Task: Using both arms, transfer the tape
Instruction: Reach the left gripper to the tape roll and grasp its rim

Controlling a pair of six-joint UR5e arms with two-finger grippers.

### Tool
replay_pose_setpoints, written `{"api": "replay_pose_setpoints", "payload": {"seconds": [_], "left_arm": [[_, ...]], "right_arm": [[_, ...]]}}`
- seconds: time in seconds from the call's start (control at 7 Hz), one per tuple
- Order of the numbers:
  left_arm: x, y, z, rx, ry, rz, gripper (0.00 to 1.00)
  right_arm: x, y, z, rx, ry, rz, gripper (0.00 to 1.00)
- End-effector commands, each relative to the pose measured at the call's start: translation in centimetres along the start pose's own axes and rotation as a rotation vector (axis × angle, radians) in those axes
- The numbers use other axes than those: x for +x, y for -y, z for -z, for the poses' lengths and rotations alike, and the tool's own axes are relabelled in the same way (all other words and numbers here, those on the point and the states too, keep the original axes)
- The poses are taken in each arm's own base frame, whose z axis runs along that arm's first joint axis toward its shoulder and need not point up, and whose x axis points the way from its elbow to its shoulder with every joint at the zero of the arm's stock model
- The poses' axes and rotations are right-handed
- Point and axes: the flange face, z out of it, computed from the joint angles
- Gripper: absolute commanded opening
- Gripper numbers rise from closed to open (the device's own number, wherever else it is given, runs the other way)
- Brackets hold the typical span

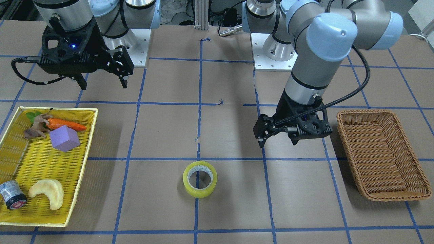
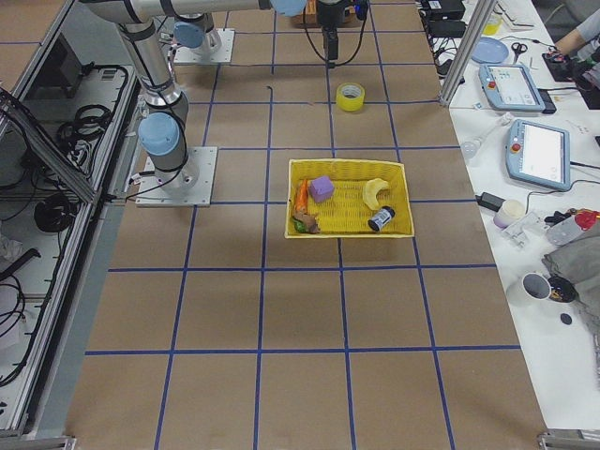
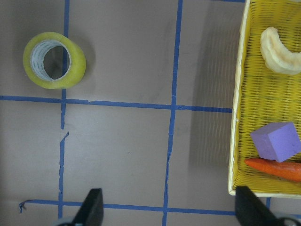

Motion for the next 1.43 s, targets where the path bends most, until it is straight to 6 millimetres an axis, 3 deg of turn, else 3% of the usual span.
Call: {"api": "replay_pose_setpoints", "payload": {"seconds": [0.0,0.29,0.71,1.29], "left_arm": [[4.2,0.7,-5.2,0.054,-0.095,0.031,1.0],[7.3,-0.5,-10.9,0.019,-0.102,0.013,1.0],[9.7,-2.5,-17.7,-0.078,-0.129,-0.021,1.0],[10.1,-3.8,-21.3,-0.139,-0.11,-0.03,1.0]], "right_arm": [[0.1,-0.4,-0.3,0.002,-0.005,0.003,1.0],[0.1,-0.4,-0.3,0.004,-0.003,0.003,1.0],[0.0,-0.4,-0.3,0.002,-0.008,0.005,1.0],[0.0,-0.4,-0.4,0.001,-0.008,0.005,1.0]]}}
